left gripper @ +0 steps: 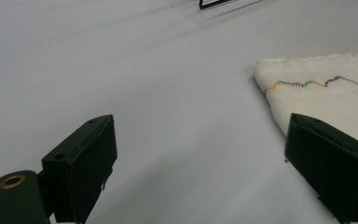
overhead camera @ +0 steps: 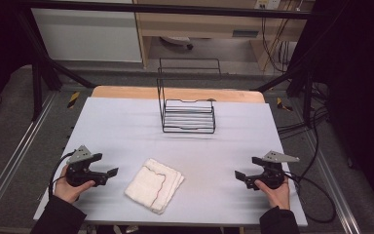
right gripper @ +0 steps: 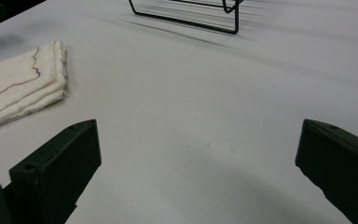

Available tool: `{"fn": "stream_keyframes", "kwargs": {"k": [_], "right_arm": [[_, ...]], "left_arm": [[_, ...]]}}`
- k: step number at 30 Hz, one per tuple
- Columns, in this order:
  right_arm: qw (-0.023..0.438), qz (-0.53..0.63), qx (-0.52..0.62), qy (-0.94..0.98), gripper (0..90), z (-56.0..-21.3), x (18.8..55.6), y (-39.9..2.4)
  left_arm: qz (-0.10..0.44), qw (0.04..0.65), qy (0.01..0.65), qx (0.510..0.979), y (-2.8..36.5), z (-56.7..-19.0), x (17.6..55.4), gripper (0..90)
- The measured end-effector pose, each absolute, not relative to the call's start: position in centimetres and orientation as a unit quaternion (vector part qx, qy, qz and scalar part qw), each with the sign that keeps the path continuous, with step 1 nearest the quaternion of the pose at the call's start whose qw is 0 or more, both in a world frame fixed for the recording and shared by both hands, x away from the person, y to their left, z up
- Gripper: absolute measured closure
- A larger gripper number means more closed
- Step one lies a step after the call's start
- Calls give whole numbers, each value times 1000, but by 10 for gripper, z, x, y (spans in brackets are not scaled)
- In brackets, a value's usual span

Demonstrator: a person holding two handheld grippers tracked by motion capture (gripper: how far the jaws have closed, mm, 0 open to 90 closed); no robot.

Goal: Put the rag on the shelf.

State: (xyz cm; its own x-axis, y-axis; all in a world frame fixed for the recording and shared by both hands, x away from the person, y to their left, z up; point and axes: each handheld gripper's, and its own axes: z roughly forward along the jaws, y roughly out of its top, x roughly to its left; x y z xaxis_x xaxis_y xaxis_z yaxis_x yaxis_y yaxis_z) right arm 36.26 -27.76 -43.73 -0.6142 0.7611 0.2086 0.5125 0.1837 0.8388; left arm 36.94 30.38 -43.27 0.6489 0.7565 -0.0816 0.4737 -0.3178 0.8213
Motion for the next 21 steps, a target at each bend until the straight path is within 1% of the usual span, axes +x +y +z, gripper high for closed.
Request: {"fn": "stream_keyframes", "kwargs": {"k": [13, 21], "right_arm": [[129, 480, 421, 759, 7, -437, 363, -277], [126, 472, 417, 766, 8, -435, 364, -264]], "left_arm": [[164, 434, 385, 798, 297, -430, 366, 109], [149, 433, 381, 804, 286, -429, 358, 152]]}}
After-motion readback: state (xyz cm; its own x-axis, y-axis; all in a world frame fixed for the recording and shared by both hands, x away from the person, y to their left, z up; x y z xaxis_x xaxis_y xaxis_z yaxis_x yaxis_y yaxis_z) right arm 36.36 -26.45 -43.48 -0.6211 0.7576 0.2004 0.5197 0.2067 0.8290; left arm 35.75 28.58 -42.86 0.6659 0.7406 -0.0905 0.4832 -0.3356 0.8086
